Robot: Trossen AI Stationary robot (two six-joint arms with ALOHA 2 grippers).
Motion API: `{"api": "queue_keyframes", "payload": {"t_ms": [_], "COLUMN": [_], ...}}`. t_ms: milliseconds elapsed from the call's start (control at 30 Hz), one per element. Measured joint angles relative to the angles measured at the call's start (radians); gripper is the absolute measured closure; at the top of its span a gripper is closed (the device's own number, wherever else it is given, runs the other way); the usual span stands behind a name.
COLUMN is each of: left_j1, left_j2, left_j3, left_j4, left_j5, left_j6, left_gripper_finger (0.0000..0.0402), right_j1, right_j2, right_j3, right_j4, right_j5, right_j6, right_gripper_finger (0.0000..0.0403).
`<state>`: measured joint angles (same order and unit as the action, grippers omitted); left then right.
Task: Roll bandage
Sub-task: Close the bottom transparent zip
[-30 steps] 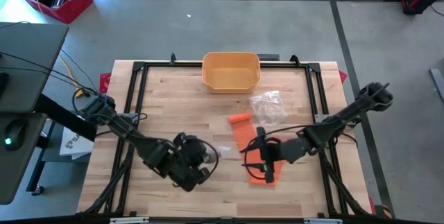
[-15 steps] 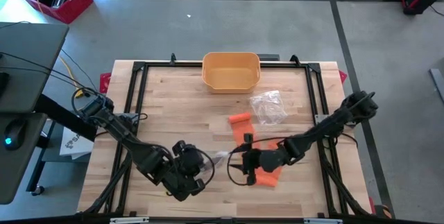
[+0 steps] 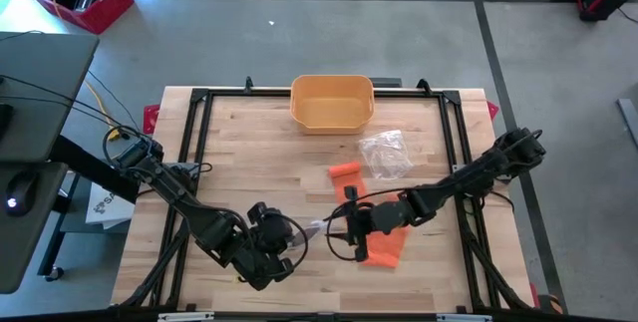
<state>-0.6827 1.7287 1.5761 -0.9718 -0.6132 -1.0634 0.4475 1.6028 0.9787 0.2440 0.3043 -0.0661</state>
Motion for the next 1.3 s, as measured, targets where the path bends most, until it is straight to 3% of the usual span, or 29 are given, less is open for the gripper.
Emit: {"api": "queue_keyframes", "payload": {"t_ms": [100,267,433,633,733,867,1000,1167,1300], "left_j1": [0.000,-0.001,0.019,0.081,0.108,0.091,0.050,0.031,0.032], "left_j2": [0.000,0.003,0.026,0.017,0.004,0.006,0.006,0.007,0.007], "left_j3": [0.000,0.000,0.000,0.000,0.000,-0.037,-0.152,-0.347,-0.523], "left_j4": [0.000,-0.018,-0.025,-0.214,-0.235,-0.005,0.331,0.796,1.179], "left_j5": [0.000,-0.035,-0.053,-0.078,-0.085,-0.098,-0.227,-0.398,-0.421], "left_j6": [0.000,-0.004,0.050,0.125,0.205,0.431,0.566,0.663,0.700], "left_gripper_finger": [0.0401,0.0398,0.0357,0.0264,0.0224,0.0197,0.0193,0.0193,0.0193], "right_j1": [-0.010,-0.005,0.030,0.025,0.019,0.024,0.024,0.026,0.035], "right_j2": [0.000,0.001,-0.003,-0.004,0.000,-0.006,-0.009,-0.009,-0.010], "right_j3": [0.000,0.000,0.000,0.000,0.000,0.000,0.000,0.000,0.000], "right_j4": [0.008,0.007,-0.011,-0.107,-0.119,-0.101,-0.082,-0.075,-0.054], "right_j5": [-0.011,-0.028,-0.025,0.102,0.116,0.129,0.162,0.158,0.159], "right_j6": [-0.009,-0.020,0.103,0.498,0.544,0.537,0.507,0.485,0.471], "right_gripper_finger": [0.0282,0.0389,0.0399,0.0402,0.0402,0.0402,0.0402,0.0403,0.0403]}}
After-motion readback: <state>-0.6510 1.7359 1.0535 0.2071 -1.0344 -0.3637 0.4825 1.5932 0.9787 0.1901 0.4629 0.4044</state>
